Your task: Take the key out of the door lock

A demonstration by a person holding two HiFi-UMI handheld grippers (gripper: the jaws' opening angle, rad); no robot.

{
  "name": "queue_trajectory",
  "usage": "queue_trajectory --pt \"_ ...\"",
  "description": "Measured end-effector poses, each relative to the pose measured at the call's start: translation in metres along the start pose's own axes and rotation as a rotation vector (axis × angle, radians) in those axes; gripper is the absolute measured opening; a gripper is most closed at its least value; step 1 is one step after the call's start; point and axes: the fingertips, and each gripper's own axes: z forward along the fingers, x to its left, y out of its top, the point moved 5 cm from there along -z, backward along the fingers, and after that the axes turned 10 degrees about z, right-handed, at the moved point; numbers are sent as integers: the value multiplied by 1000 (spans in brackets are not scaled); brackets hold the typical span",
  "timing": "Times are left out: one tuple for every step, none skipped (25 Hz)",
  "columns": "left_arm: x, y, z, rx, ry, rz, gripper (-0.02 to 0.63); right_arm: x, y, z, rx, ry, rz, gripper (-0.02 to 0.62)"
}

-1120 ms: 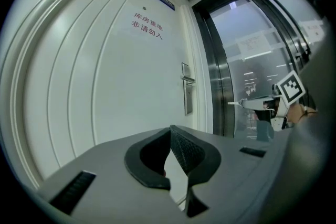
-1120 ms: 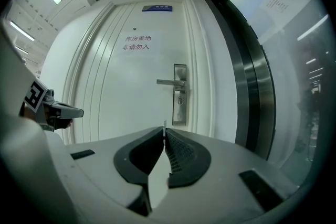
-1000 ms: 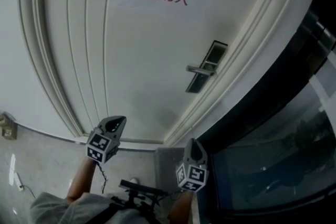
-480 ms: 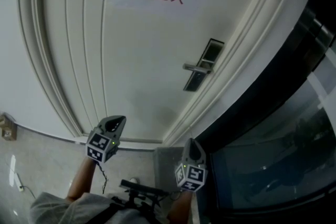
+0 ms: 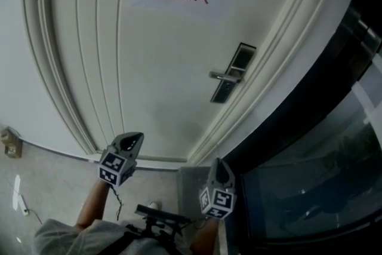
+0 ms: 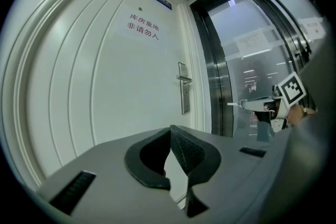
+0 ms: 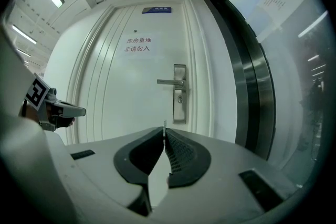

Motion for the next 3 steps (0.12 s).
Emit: queue_trajectory --pt "0 0 -1 -1 2 0 5 0 0 0 -1 0 -1 18" --pt "1 1 -1 -1 4 0 5 1 0 0 -3 1 -3 18" --pt "1 1 -2 -2 7 1 5 1 1 0 -5 2 -5 20"
